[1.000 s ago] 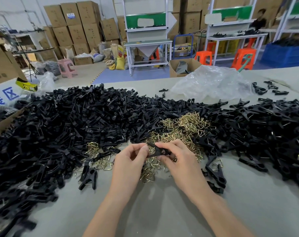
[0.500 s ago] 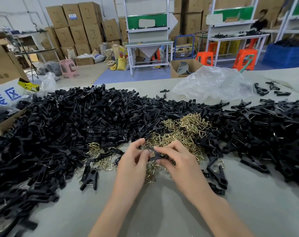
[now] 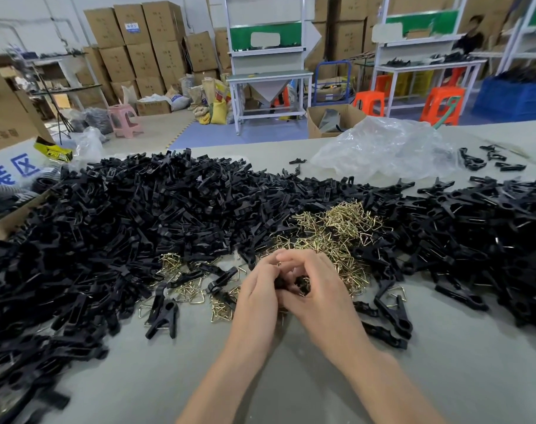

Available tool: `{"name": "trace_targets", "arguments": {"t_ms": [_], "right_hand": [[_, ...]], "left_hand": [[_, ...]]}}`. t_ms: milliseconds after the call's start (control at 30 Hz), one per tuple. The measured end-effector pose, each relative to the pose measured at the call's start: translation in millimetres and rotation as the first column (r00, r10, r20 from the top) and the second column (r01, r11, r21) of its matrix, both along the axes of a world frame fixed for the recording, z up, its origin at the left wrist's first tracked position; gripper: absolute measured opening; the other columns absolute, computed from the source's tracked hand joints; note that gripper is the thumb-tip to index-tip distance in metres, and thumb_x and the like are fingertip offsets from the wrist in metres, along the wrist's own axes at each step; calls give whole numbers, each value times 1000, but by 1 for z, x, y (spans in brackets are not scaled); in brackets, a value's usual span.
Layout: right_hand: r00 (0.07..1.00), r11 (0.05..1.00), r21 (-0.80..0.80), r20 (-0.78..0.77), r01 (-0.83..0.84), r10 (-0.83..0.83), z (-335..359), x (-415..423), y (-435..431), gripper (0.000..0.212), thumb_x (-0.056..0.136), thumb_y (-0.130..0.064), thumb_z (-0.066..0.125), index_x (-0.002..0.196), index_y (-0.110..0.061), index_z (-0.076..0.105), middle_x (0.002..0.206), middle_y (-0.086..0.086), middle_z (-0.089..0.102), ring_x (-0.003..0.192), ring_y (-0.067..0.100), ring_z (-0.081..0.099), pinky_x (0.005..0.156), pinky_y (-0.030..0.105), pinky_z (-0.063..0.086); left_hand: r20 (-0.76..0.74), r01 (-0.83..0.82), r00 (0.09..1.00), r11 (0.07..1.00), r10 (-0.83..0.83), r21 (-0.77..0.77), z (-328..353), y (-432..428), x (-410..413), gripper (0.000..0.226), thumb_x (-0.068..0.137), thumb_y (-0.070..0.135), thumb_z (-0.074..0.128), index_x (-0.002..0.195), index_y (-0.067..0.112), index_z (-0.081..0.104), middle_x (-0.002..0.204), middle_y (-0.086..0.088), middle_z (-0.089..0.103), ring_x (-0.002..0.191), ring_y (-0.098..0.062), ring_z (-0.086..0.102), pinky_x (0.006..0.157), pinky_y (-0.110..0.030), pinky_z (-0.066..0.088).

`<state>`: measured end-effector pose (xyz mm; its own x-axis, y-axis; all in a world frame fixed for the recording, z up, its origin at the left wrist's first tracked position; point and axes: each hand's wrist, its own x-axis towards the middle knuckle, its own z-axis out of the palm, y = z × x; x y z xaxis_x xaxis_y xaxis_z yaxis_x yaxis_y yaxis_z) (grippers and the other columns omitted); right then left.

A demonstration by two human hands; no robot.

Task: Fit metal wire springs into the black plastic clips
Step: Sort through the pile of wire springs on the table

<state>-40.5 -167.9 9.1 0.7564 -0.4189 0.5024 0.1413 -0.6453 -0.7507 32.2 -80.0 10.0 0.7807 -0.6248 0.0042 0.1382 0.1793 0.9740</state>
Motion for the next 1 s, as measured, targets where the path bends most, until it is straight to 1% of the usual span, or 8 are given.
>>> {"name": "trace_targets", "arguments": {"t_ms": [133,233,333,500,633,767,867,1000], "right_hand": [[1000,997,-72,-24,-3,1,-2,3,1,55,74,-13,76,111,-46,51,110,-31,51,102,5,49,88,22,49],[999,992,-116,-30,-43,40,-2,5,2,44,76,-24,64,113,-44,50,107,-23,54,102,8,46,88,37,53],[993,982,-161,-79,-99,87,-4,4,1,37,84,-40,54,121,-42,51,113,-24,55,110,6,45,92,34,51],[993,985,-145,-81,-92,81,-9,4,-2,31,89,-36,63,120,-38,60,123,-27,55,118,2,49,97,16,41],[981,990,2,-134,-141,140,-11,3,-3,65,90,-22,73,132,-61,44,126,-28,56,115,-1,56,91,5,42],[983,991,-19,-126,-135,131,-13,4,-1,64,86,-23,73,131,-57,44,125,-27,55,113,0,55,88,4,41],[979,989,-20,-148,-147,143,-12,5,-1,82,84,-25,73,137,-68,27,126,-30,54,108,0,57,90,10,44],[969,985,-36,-189,-168,159,-13,6,1,99,86,-26,75,147,-66,8,126,-28,53,101,1,59,95,18,47]], "left_hand": [[-88,-59,994,998,58,-8,-2,0,3,29,91,29,48,105,22,72,81,-4,69,79,-20,63,69,-35,46],[-40,-106,994,994,106,16,1,3,1,32,92,22,42,107,23,70,81,-4,73,75,-14,70,65,-30,53],[-23,-113,993,993,114,20,3,7,2,32,94,16,36,106,22,65,73,-3,70,68,-13,69,58,-29,52],[-56,-133,989,991,133,11,6,9,5,30,97,13,33,109,21,59,68,-4,66,65,-18,67,61,-34,50],[-110,-134,984,989,140,60,4,9,8,32,96,13,32,102,24,62,74,-9,68,65,-22,66,56,-33,50],[-137,-108,984,993,114,51,6,12,11,31,100,10,35,107,24,61,78,-9,71,69,-21,70,59,-34,54],[-189,-57,980,998,62,32,7,14,13,34,103,10,34,112,23,64,85,-11,74,73,-22,71,64,-33,54],[-212,-84,973,996,91,42,3,12,13,30,104,12,36,116,19,63,80,-9,73,69,-21,71,77,-41,49]]}}
